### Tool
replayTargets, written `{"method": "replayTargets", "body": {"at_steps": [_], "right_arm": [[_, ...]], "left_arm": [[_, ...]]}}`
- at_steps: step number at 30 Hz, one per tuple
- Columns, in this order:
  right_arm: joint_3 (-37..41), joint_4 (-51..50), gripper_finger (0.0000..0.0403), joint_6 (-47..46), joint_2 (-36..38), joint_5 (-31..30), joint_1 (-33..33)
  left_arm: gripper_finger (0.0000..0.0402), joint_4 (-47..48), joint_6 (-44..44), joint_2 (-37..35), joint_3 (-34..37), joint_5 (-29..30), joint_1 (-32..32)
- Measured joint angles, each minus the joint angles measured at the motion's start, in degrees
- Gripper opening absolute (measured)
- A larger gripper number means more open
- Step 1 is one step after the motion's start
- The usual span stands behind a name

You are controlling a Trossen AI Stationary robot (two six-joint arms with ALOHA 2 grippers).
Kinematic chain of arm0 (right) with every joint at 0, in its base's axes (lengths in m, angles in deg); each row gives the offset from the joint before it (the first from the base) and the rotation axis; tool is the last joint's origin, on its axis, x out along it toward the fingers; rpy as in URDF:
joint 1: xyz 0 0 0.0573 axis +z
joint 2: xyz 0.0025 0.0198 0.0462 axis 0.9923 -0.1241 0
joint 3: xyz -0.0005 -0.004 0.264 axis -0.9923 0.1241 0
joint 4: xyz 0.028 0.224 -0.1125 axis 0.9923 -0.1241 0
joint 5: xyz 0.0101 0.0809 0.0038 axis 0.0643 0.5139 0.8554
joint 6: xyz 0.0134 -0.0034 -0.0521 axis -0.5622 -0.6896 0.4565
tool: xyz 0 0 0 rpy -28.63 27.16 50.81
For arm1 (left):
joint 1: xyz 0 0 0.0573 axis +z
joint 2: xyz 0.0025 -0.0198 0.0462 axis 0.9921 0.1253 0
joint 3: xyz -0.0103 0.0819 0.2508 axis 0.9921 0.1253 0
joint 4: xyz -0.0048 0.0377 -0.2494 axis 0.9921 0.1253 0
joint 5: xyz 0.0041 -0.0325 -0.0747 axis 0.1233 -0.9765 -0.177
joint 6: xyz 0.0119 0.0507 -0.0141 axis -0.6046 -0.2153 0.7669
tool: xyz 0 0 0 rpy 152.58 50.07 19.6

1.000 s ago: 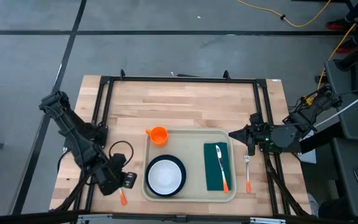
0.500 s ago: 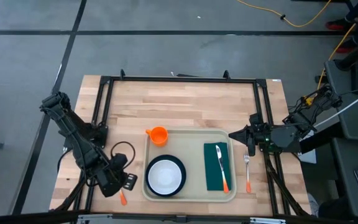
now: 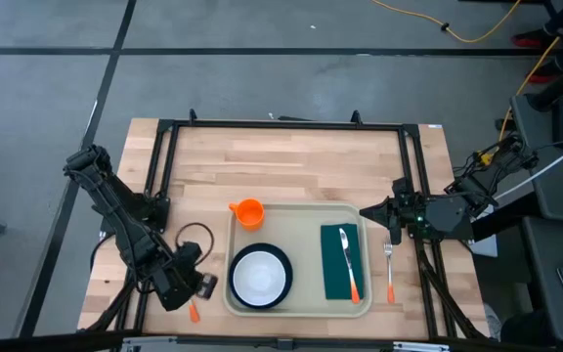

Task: Set up tray
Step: Put the orange spoon on the green napkin to the left of the orange knife

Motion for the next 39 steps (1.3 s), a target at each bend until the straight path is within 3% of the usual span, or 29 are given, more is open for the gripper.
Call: {"method": "replayTargets", "body": {"at_steps": [2, 9, 13, 24, 34, 39], "right_arm": [[0.0, 0.0, 0.0, 0.0, 0.0, 0.0, 0.0], [0.0, 0.0, 0.0, -0.5, 0.0, -0.2, 0.0], [0.0, 0.0, 0.0, -0.6, 0.0, -0.2, 0.0], [0.0, 0.0, 0.0, -2.2, 0.0, -1.2, 0.0], [0.0, 0.1, 0.0, -2.9, 0.0, -1.3, 0.0], [0.0, 0.1, 0.0, -2.9, 0.0, -1.3, 0.0]], "left_arm": [[0.0004, 4.1, 5.7, 0.8, 0.1, -0.5, -0.2], [0.0004, 5.0, 9.2, 6.2, 0.0, -2.4, 0.4], [0.0004, 3.4, 10.1, 9.7, 0.1, 1.4, 0.1], [0.0002, 6.0, 31.1, 12.6, 0.0, 7.8, 0.1], [0.0005, 4.1, 34.1, 13.5, 0.0, 9.1, 0.0], [0.0001, 3.8, 25.1, 13.5, 0.0, 10.6, 0.0]]}}
